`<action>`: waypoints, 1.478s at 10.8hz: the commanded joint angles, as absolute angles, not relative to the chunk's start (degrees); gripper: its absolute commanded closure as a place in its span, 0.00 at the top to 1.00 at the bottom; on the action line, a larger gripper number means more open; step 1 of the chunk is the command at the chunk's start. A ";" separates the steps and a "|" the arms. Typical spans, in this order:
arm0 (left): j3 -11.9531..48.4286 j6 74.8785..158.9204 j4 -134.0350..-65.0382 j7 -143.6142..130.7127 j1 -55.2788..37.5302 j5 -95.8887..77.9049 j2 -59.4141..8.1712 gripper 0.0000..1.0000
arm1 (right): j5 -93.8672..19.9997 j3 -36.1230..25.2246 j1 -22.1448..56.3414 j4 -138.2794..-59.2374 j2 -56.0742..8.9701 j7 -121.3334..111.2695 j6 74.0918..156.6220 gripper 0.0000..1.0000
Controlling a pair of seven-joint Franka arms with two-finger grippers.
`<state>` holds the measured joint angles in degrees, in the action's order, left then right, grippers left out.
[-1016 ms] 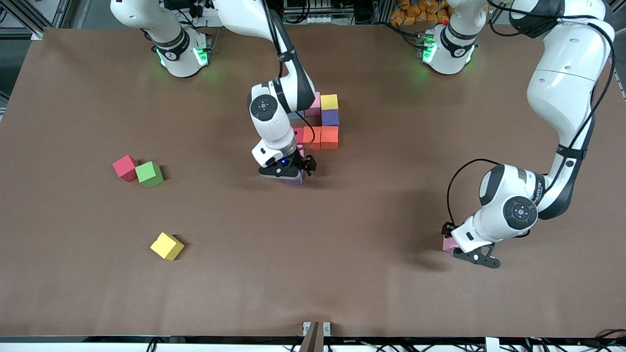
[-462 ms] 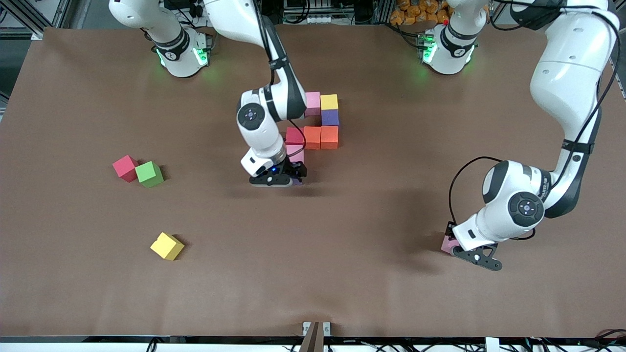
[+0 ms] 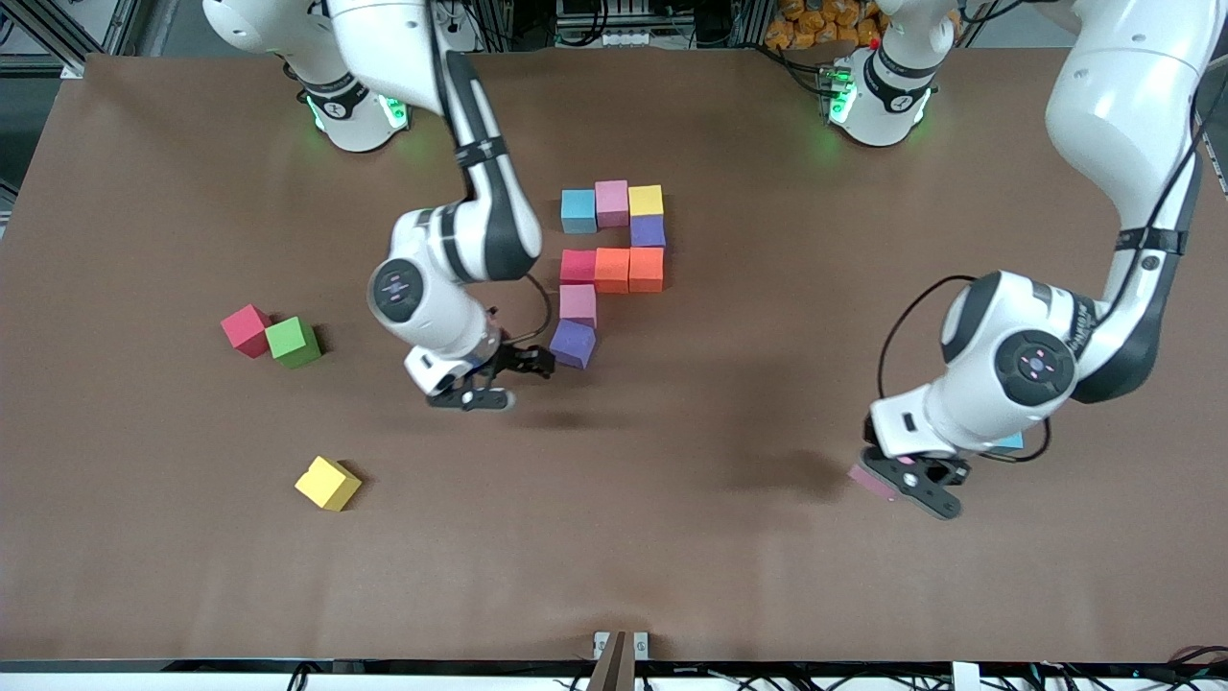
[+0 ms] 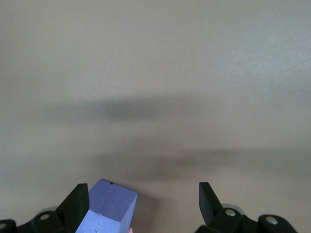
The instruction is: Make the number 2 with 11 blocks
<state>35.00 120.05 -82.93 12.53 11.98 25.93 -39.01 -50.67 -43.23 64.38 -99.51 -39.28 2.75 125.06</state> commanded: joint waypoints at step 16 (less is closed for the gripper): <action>30.67 122.25 -82.97 21.36 -18.80 26.72 -47.10 0.39 | -42.10 -42.10 38.50 -94.04 -39.29 -60.56 120.52 1.00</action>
